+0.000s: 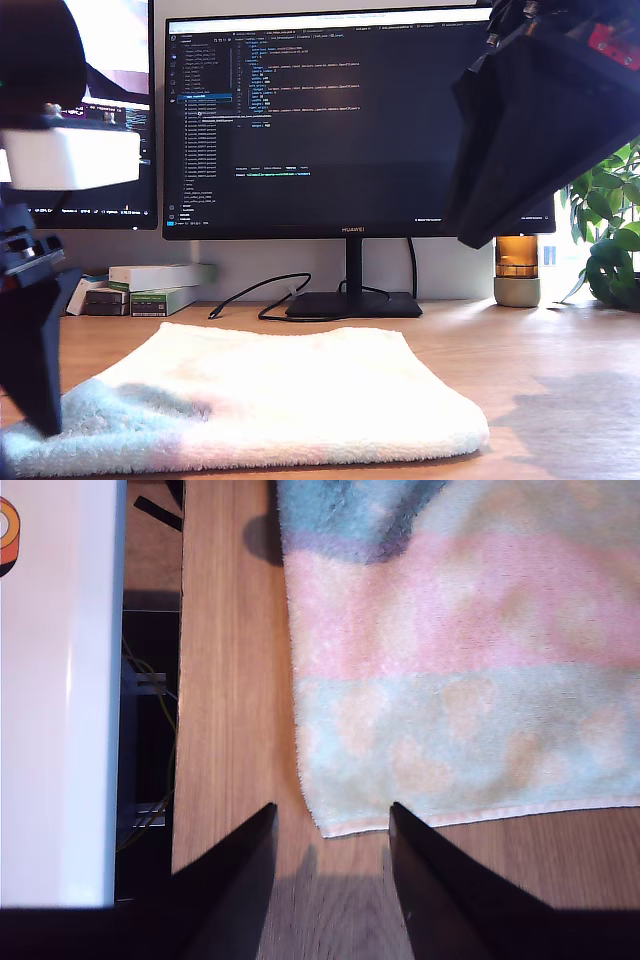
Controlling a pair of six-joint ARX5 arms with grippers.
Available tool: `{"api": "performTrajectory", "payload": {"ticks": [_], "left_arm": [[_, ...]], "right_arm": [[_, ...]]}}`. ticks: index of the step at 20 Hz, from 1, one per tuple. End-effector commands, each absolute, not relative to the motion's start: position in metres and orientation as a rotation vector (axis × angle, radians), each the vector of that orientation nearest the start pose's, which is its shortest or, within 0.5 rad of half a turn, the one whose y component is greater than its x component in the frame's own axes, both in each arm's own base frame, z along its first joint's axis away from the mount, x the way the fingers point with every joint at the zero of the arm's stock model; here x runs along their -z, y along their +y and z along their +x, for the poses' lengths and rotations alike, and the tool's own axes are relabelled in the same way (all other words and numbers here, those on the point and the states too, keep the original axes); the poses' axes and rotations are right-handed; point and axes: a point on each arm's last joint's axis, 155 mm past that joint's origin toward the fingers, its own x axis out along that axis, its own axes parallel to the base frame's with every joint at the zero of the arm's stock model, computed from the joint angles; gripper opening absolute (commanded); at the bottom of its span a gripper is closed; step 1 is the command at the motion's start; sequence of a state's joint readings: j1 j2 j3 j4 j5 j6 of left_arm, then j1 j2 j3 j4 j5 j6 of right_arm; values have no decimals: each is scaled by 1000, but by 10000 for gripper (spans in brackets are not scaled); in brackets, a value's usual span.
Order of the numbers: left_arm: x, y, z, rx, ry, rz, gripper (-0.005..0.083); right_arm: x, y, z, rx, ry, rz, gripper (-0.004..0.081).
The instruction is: Fold the tea towel to a neat square and place it to the right
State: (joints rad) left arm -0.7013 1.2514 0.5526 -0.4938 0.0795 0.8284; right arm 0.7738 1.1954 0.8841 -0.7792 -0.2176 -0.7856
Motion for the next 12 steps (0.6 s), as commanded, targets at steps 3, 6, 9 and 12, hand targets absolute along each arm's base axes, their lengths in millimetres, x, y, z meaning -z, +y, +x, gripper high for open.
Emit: {"api": "performTrajectory", "payload": {"ticks": [3, 6, 9, 12], "left_arm": [[7, -171, 171, 1221, 890, 1083, 149], [10, -171, 158, 1271, 926, 1051, -19], [10, -170, 157, 1275, 933, 1051, -20], [3, -172, 162, 1266, 928, 1056, -20]], "right_arm": [[-104, 231, 177, -1298, 709, -956, 317], [-105, 233, 175, -1296, 722, -922, 317], [-105, 236, 171, -1310, 721, -921, 317], [-104, 240, 161, -1344, 718, -939, 321]]}}
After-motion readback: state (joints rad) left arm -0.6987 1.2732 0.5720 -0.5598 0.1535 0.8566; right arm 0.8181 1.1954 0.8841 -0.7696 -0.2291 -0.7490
